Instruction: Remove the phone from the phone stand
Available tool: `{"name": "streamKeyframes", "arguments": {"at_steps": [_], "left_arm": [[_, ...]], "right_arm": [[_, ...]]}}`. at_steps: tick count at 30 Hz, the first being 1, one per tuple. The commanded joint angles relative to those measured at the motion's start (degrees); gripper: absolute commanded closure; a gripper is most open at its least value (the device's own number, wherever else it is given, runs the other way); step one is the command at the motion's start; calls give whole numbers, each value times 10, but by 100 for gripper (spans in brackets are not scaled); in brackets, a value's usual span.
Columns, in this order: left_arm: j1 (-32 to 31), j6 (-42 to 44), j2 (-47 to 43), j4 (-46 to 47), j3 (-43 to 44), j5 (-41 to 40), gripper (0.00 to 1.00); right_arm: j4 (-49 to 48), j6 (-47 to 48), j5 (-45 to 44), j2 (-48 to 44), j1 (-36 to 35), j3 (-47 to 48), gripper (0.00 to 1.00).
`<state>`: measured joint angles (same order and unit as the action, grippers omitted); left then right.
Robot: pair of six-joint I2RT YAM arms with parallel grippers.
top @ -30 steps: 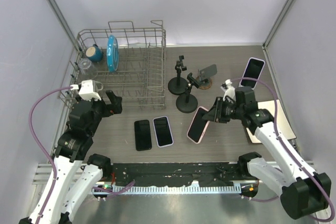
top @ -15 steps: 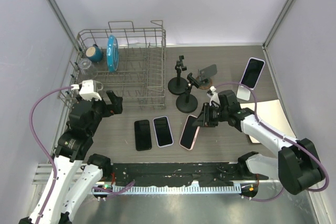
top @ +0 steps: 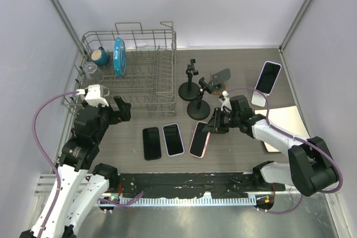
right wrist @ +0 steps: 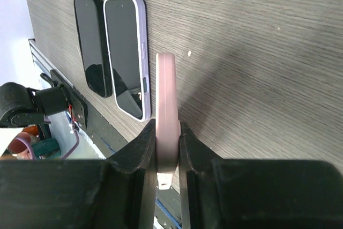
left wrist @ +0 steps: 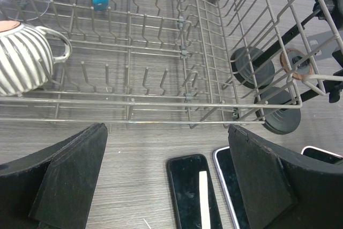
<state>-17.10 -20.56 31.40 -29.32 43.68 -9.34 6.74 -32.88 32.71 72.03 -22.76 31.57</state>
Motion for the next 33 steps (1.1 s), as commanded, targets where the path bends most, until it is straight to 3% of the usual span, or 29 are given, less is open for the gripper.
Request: {"name": "streamKeyframes", "arguments": {"at_steps": [1,11,27,33], "left_arm": [[4,5,5,25,2,9,0],[4,5,3,23,2,10,0],[3,3,2,23,2,10,0],[4,2,3,23,1,12,0]], "right_arm": [[3,29,-69,7,-4,-12,76],[25,44,-113,11,-4,-19,63],[94,50,-159,-35,-4,-24,33],[115,36,-143,-66,-5,-52,30]]}}
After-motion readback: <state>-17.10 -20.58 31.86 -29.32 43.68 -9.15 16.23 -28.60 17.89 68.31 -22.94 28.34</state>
